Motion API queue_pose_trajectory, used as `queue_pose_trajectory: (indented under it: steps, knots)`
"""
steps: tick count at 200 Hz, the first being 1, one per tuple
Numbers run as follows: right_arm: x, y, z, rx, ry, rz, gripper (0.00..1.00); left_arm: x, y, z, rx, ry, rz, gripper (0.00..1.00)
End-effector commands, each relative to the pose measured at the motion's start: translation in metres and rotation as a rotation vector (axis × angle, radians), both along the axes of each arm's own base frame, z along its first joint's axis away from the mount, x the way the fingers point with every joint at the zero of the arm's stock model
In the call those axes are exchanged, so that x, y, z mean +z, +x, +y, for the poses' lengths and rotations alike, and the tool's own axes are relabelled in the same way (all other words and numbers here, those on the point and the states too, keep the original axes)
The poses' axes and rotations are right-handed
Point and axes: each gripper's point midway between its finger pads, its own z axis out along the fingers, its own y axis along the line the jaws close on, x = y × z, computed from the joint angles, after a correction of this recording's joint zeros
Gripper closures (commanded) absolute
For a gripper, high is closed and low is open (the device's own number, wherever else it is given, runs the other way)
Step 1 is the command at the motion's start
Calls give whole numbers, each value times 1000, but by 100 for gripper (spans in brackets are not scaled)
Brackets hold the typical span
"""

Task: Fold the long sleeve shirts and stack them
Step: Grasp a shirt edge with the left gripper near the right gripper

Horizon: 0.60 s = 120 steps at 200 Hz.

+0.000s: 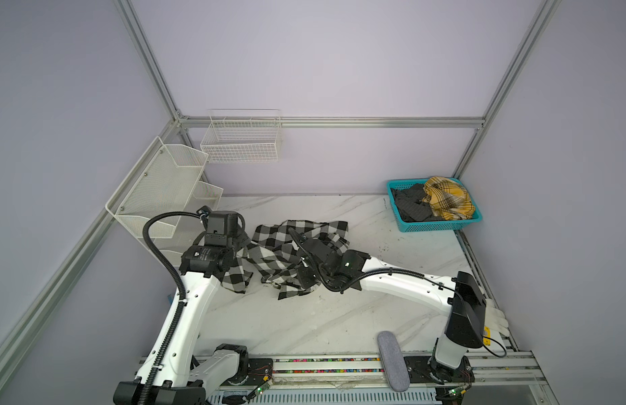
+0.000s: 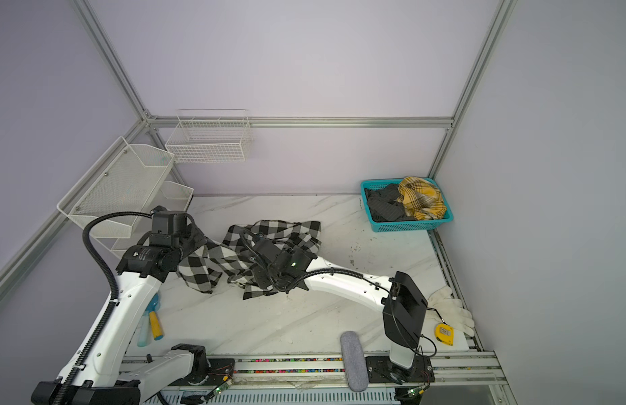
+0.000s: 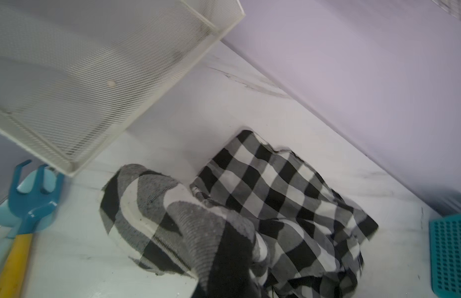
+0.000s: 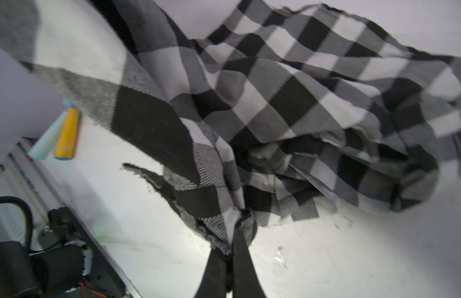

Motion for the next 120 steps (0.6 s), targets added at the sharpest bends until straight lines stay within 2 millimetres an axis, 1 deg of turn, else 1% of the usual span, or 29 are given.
queue_pose_trajectory:
  steps: [1, 15, 22, 30, 32, 35, 43, 48, 55, 59, 65, 71, 80, 86, 91, 101, 104, 120]
  knots:
    - [-15, 4, -65, -110, -117, 24, 100, 55, 32, -87, -381, 56, -195, 100]
    - [-33, -3, -96, -162, -181, 48, 100, 44, 42, -145, -589, 99, -181, 100]
    - [-42, -6, -111, -190, -217, 62, 100, 26, 49, -172, -675, 108, -132, 100]
    - [-54, -11, -127, -227, -261, 80, 100, 6, 54, -198, -747, 84, -73, 100]
    - [-56, -12, -130, -236, -271, 82, 100, -7, 57, -205, -762, 75, -40, 100]
    - [-60, -13, -136, -252, -286, 90, 100, -19, 59, -214, -777, 58, -10, 100]
    - [-71, -15, -151, -305, -329, 108, 100, -44, 63, -231, -797, 16, 48, 100]
    - [-78, -14, -161, -344, -354, 118, 100, -60, 65, -239, -797, -4, 84, 91]
    - [-87, -14, -173, -390, -388, 136, 100, -80, 67, -245, -781, -30, 132, 70]
    - [-92, -13, -179, -413, -405, 144, 100, -90, 68, -246, -769, -45, 158, 60]
    - [-98, -10, -186, -443, -424, 150, 100, -103, 69, -245, -738, -60, 195, 49]
    - [-103, -7, -192, -473, -439, 155, 100, -110, 68, -241, -701, -72, 221, 41]
    - [-108, 1, -202, -524, -455, 163, 100, -118, 64, -231, -652, -87, 258, 33]
    - [-110, 7, -207, -554, -458, 170, 100, -122, 59, -223, -624, -93, 277, 28]
    - [-112, 12, -211, -580, -459, 175, 100, -125, 55, -213, -599, -94, 297, 18]
    - [-112, 21, -216, -617, -456, 177, 100, -130, 42, -190, -541, -83, 341, 2]
    - [-113, 24, -217, -622, -455, 177, 100, -131, 38, -183, -523, -80, 355, 0]
    - [-111, 35, -213, -629, -438, 162, 100, -141, 10, -143, -444, -72, 422, 0]
